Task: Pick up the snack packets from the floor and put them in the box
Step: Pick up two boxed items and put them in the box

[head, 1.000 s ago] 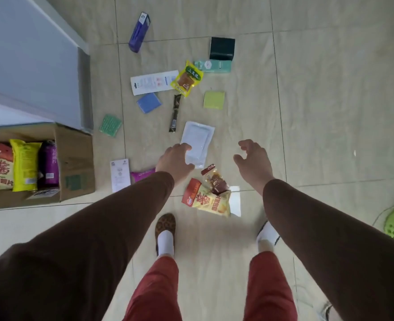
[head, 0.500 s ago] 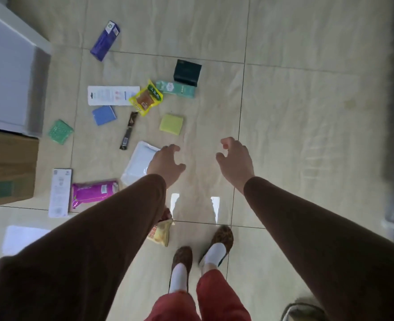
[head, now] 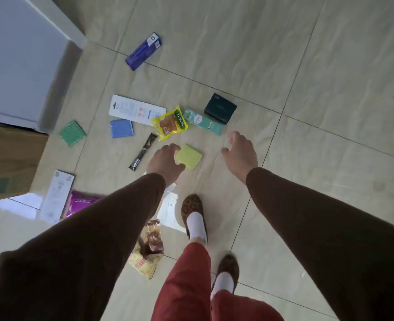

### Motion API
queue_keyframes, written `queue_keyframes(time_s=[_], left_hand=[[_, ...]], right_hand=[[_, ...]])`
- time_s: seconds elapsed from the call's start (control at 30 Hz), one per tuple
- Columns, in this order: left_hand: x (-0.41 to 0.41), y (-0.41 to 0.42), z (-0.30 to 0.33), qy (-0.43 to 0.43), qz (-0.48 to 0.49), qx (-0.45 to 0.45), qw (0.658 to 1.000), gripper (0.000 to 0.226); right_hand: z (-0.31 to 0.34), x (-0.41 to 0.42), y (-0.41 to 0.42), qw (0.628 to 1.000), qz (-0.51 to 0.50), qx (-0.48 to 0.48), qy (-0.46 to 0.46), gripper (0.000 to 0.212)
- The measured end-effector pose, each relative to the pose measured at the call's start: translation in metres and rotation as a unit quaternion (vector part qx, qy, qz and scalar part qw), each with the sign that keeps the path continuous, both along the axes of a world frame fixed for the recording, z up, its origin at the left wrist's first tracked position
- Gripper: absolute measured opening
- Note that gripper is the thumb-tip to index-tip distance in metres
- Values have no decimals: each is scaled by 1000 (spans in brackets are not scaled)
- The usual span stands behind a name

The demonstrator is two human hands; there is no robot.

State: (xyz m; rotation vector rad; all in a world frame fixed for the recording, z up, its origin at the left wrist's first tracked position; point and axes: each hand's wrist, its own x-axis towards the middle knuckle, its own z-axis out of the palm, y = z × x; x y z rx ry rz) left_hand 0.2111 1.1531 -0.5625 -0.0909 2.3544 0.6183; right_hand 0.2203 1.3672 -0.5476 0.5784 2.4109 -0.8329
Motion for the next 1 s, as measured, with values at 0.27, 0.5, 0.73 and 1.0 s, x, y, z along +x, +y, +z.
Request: queue_keyframes(time_s=[0.27,0.5,0.73,1.0], left_hand=[[-74,12,-60,-7,30,-11,999,55],[-132,61,-141,46,-1,-52,998,55],[-163,103,-232,123,-125,-118,977,40],[-166,111,-263,116,-318,-155,928,47]], right_hand=[[-75,-115,22,995,96,32,-19,50],[-164,-183,45,979,170,99,-53,63],[-250,-201,59,968,195,122,-94,95],[-282,-210,79,967,210,128,-73,100]])
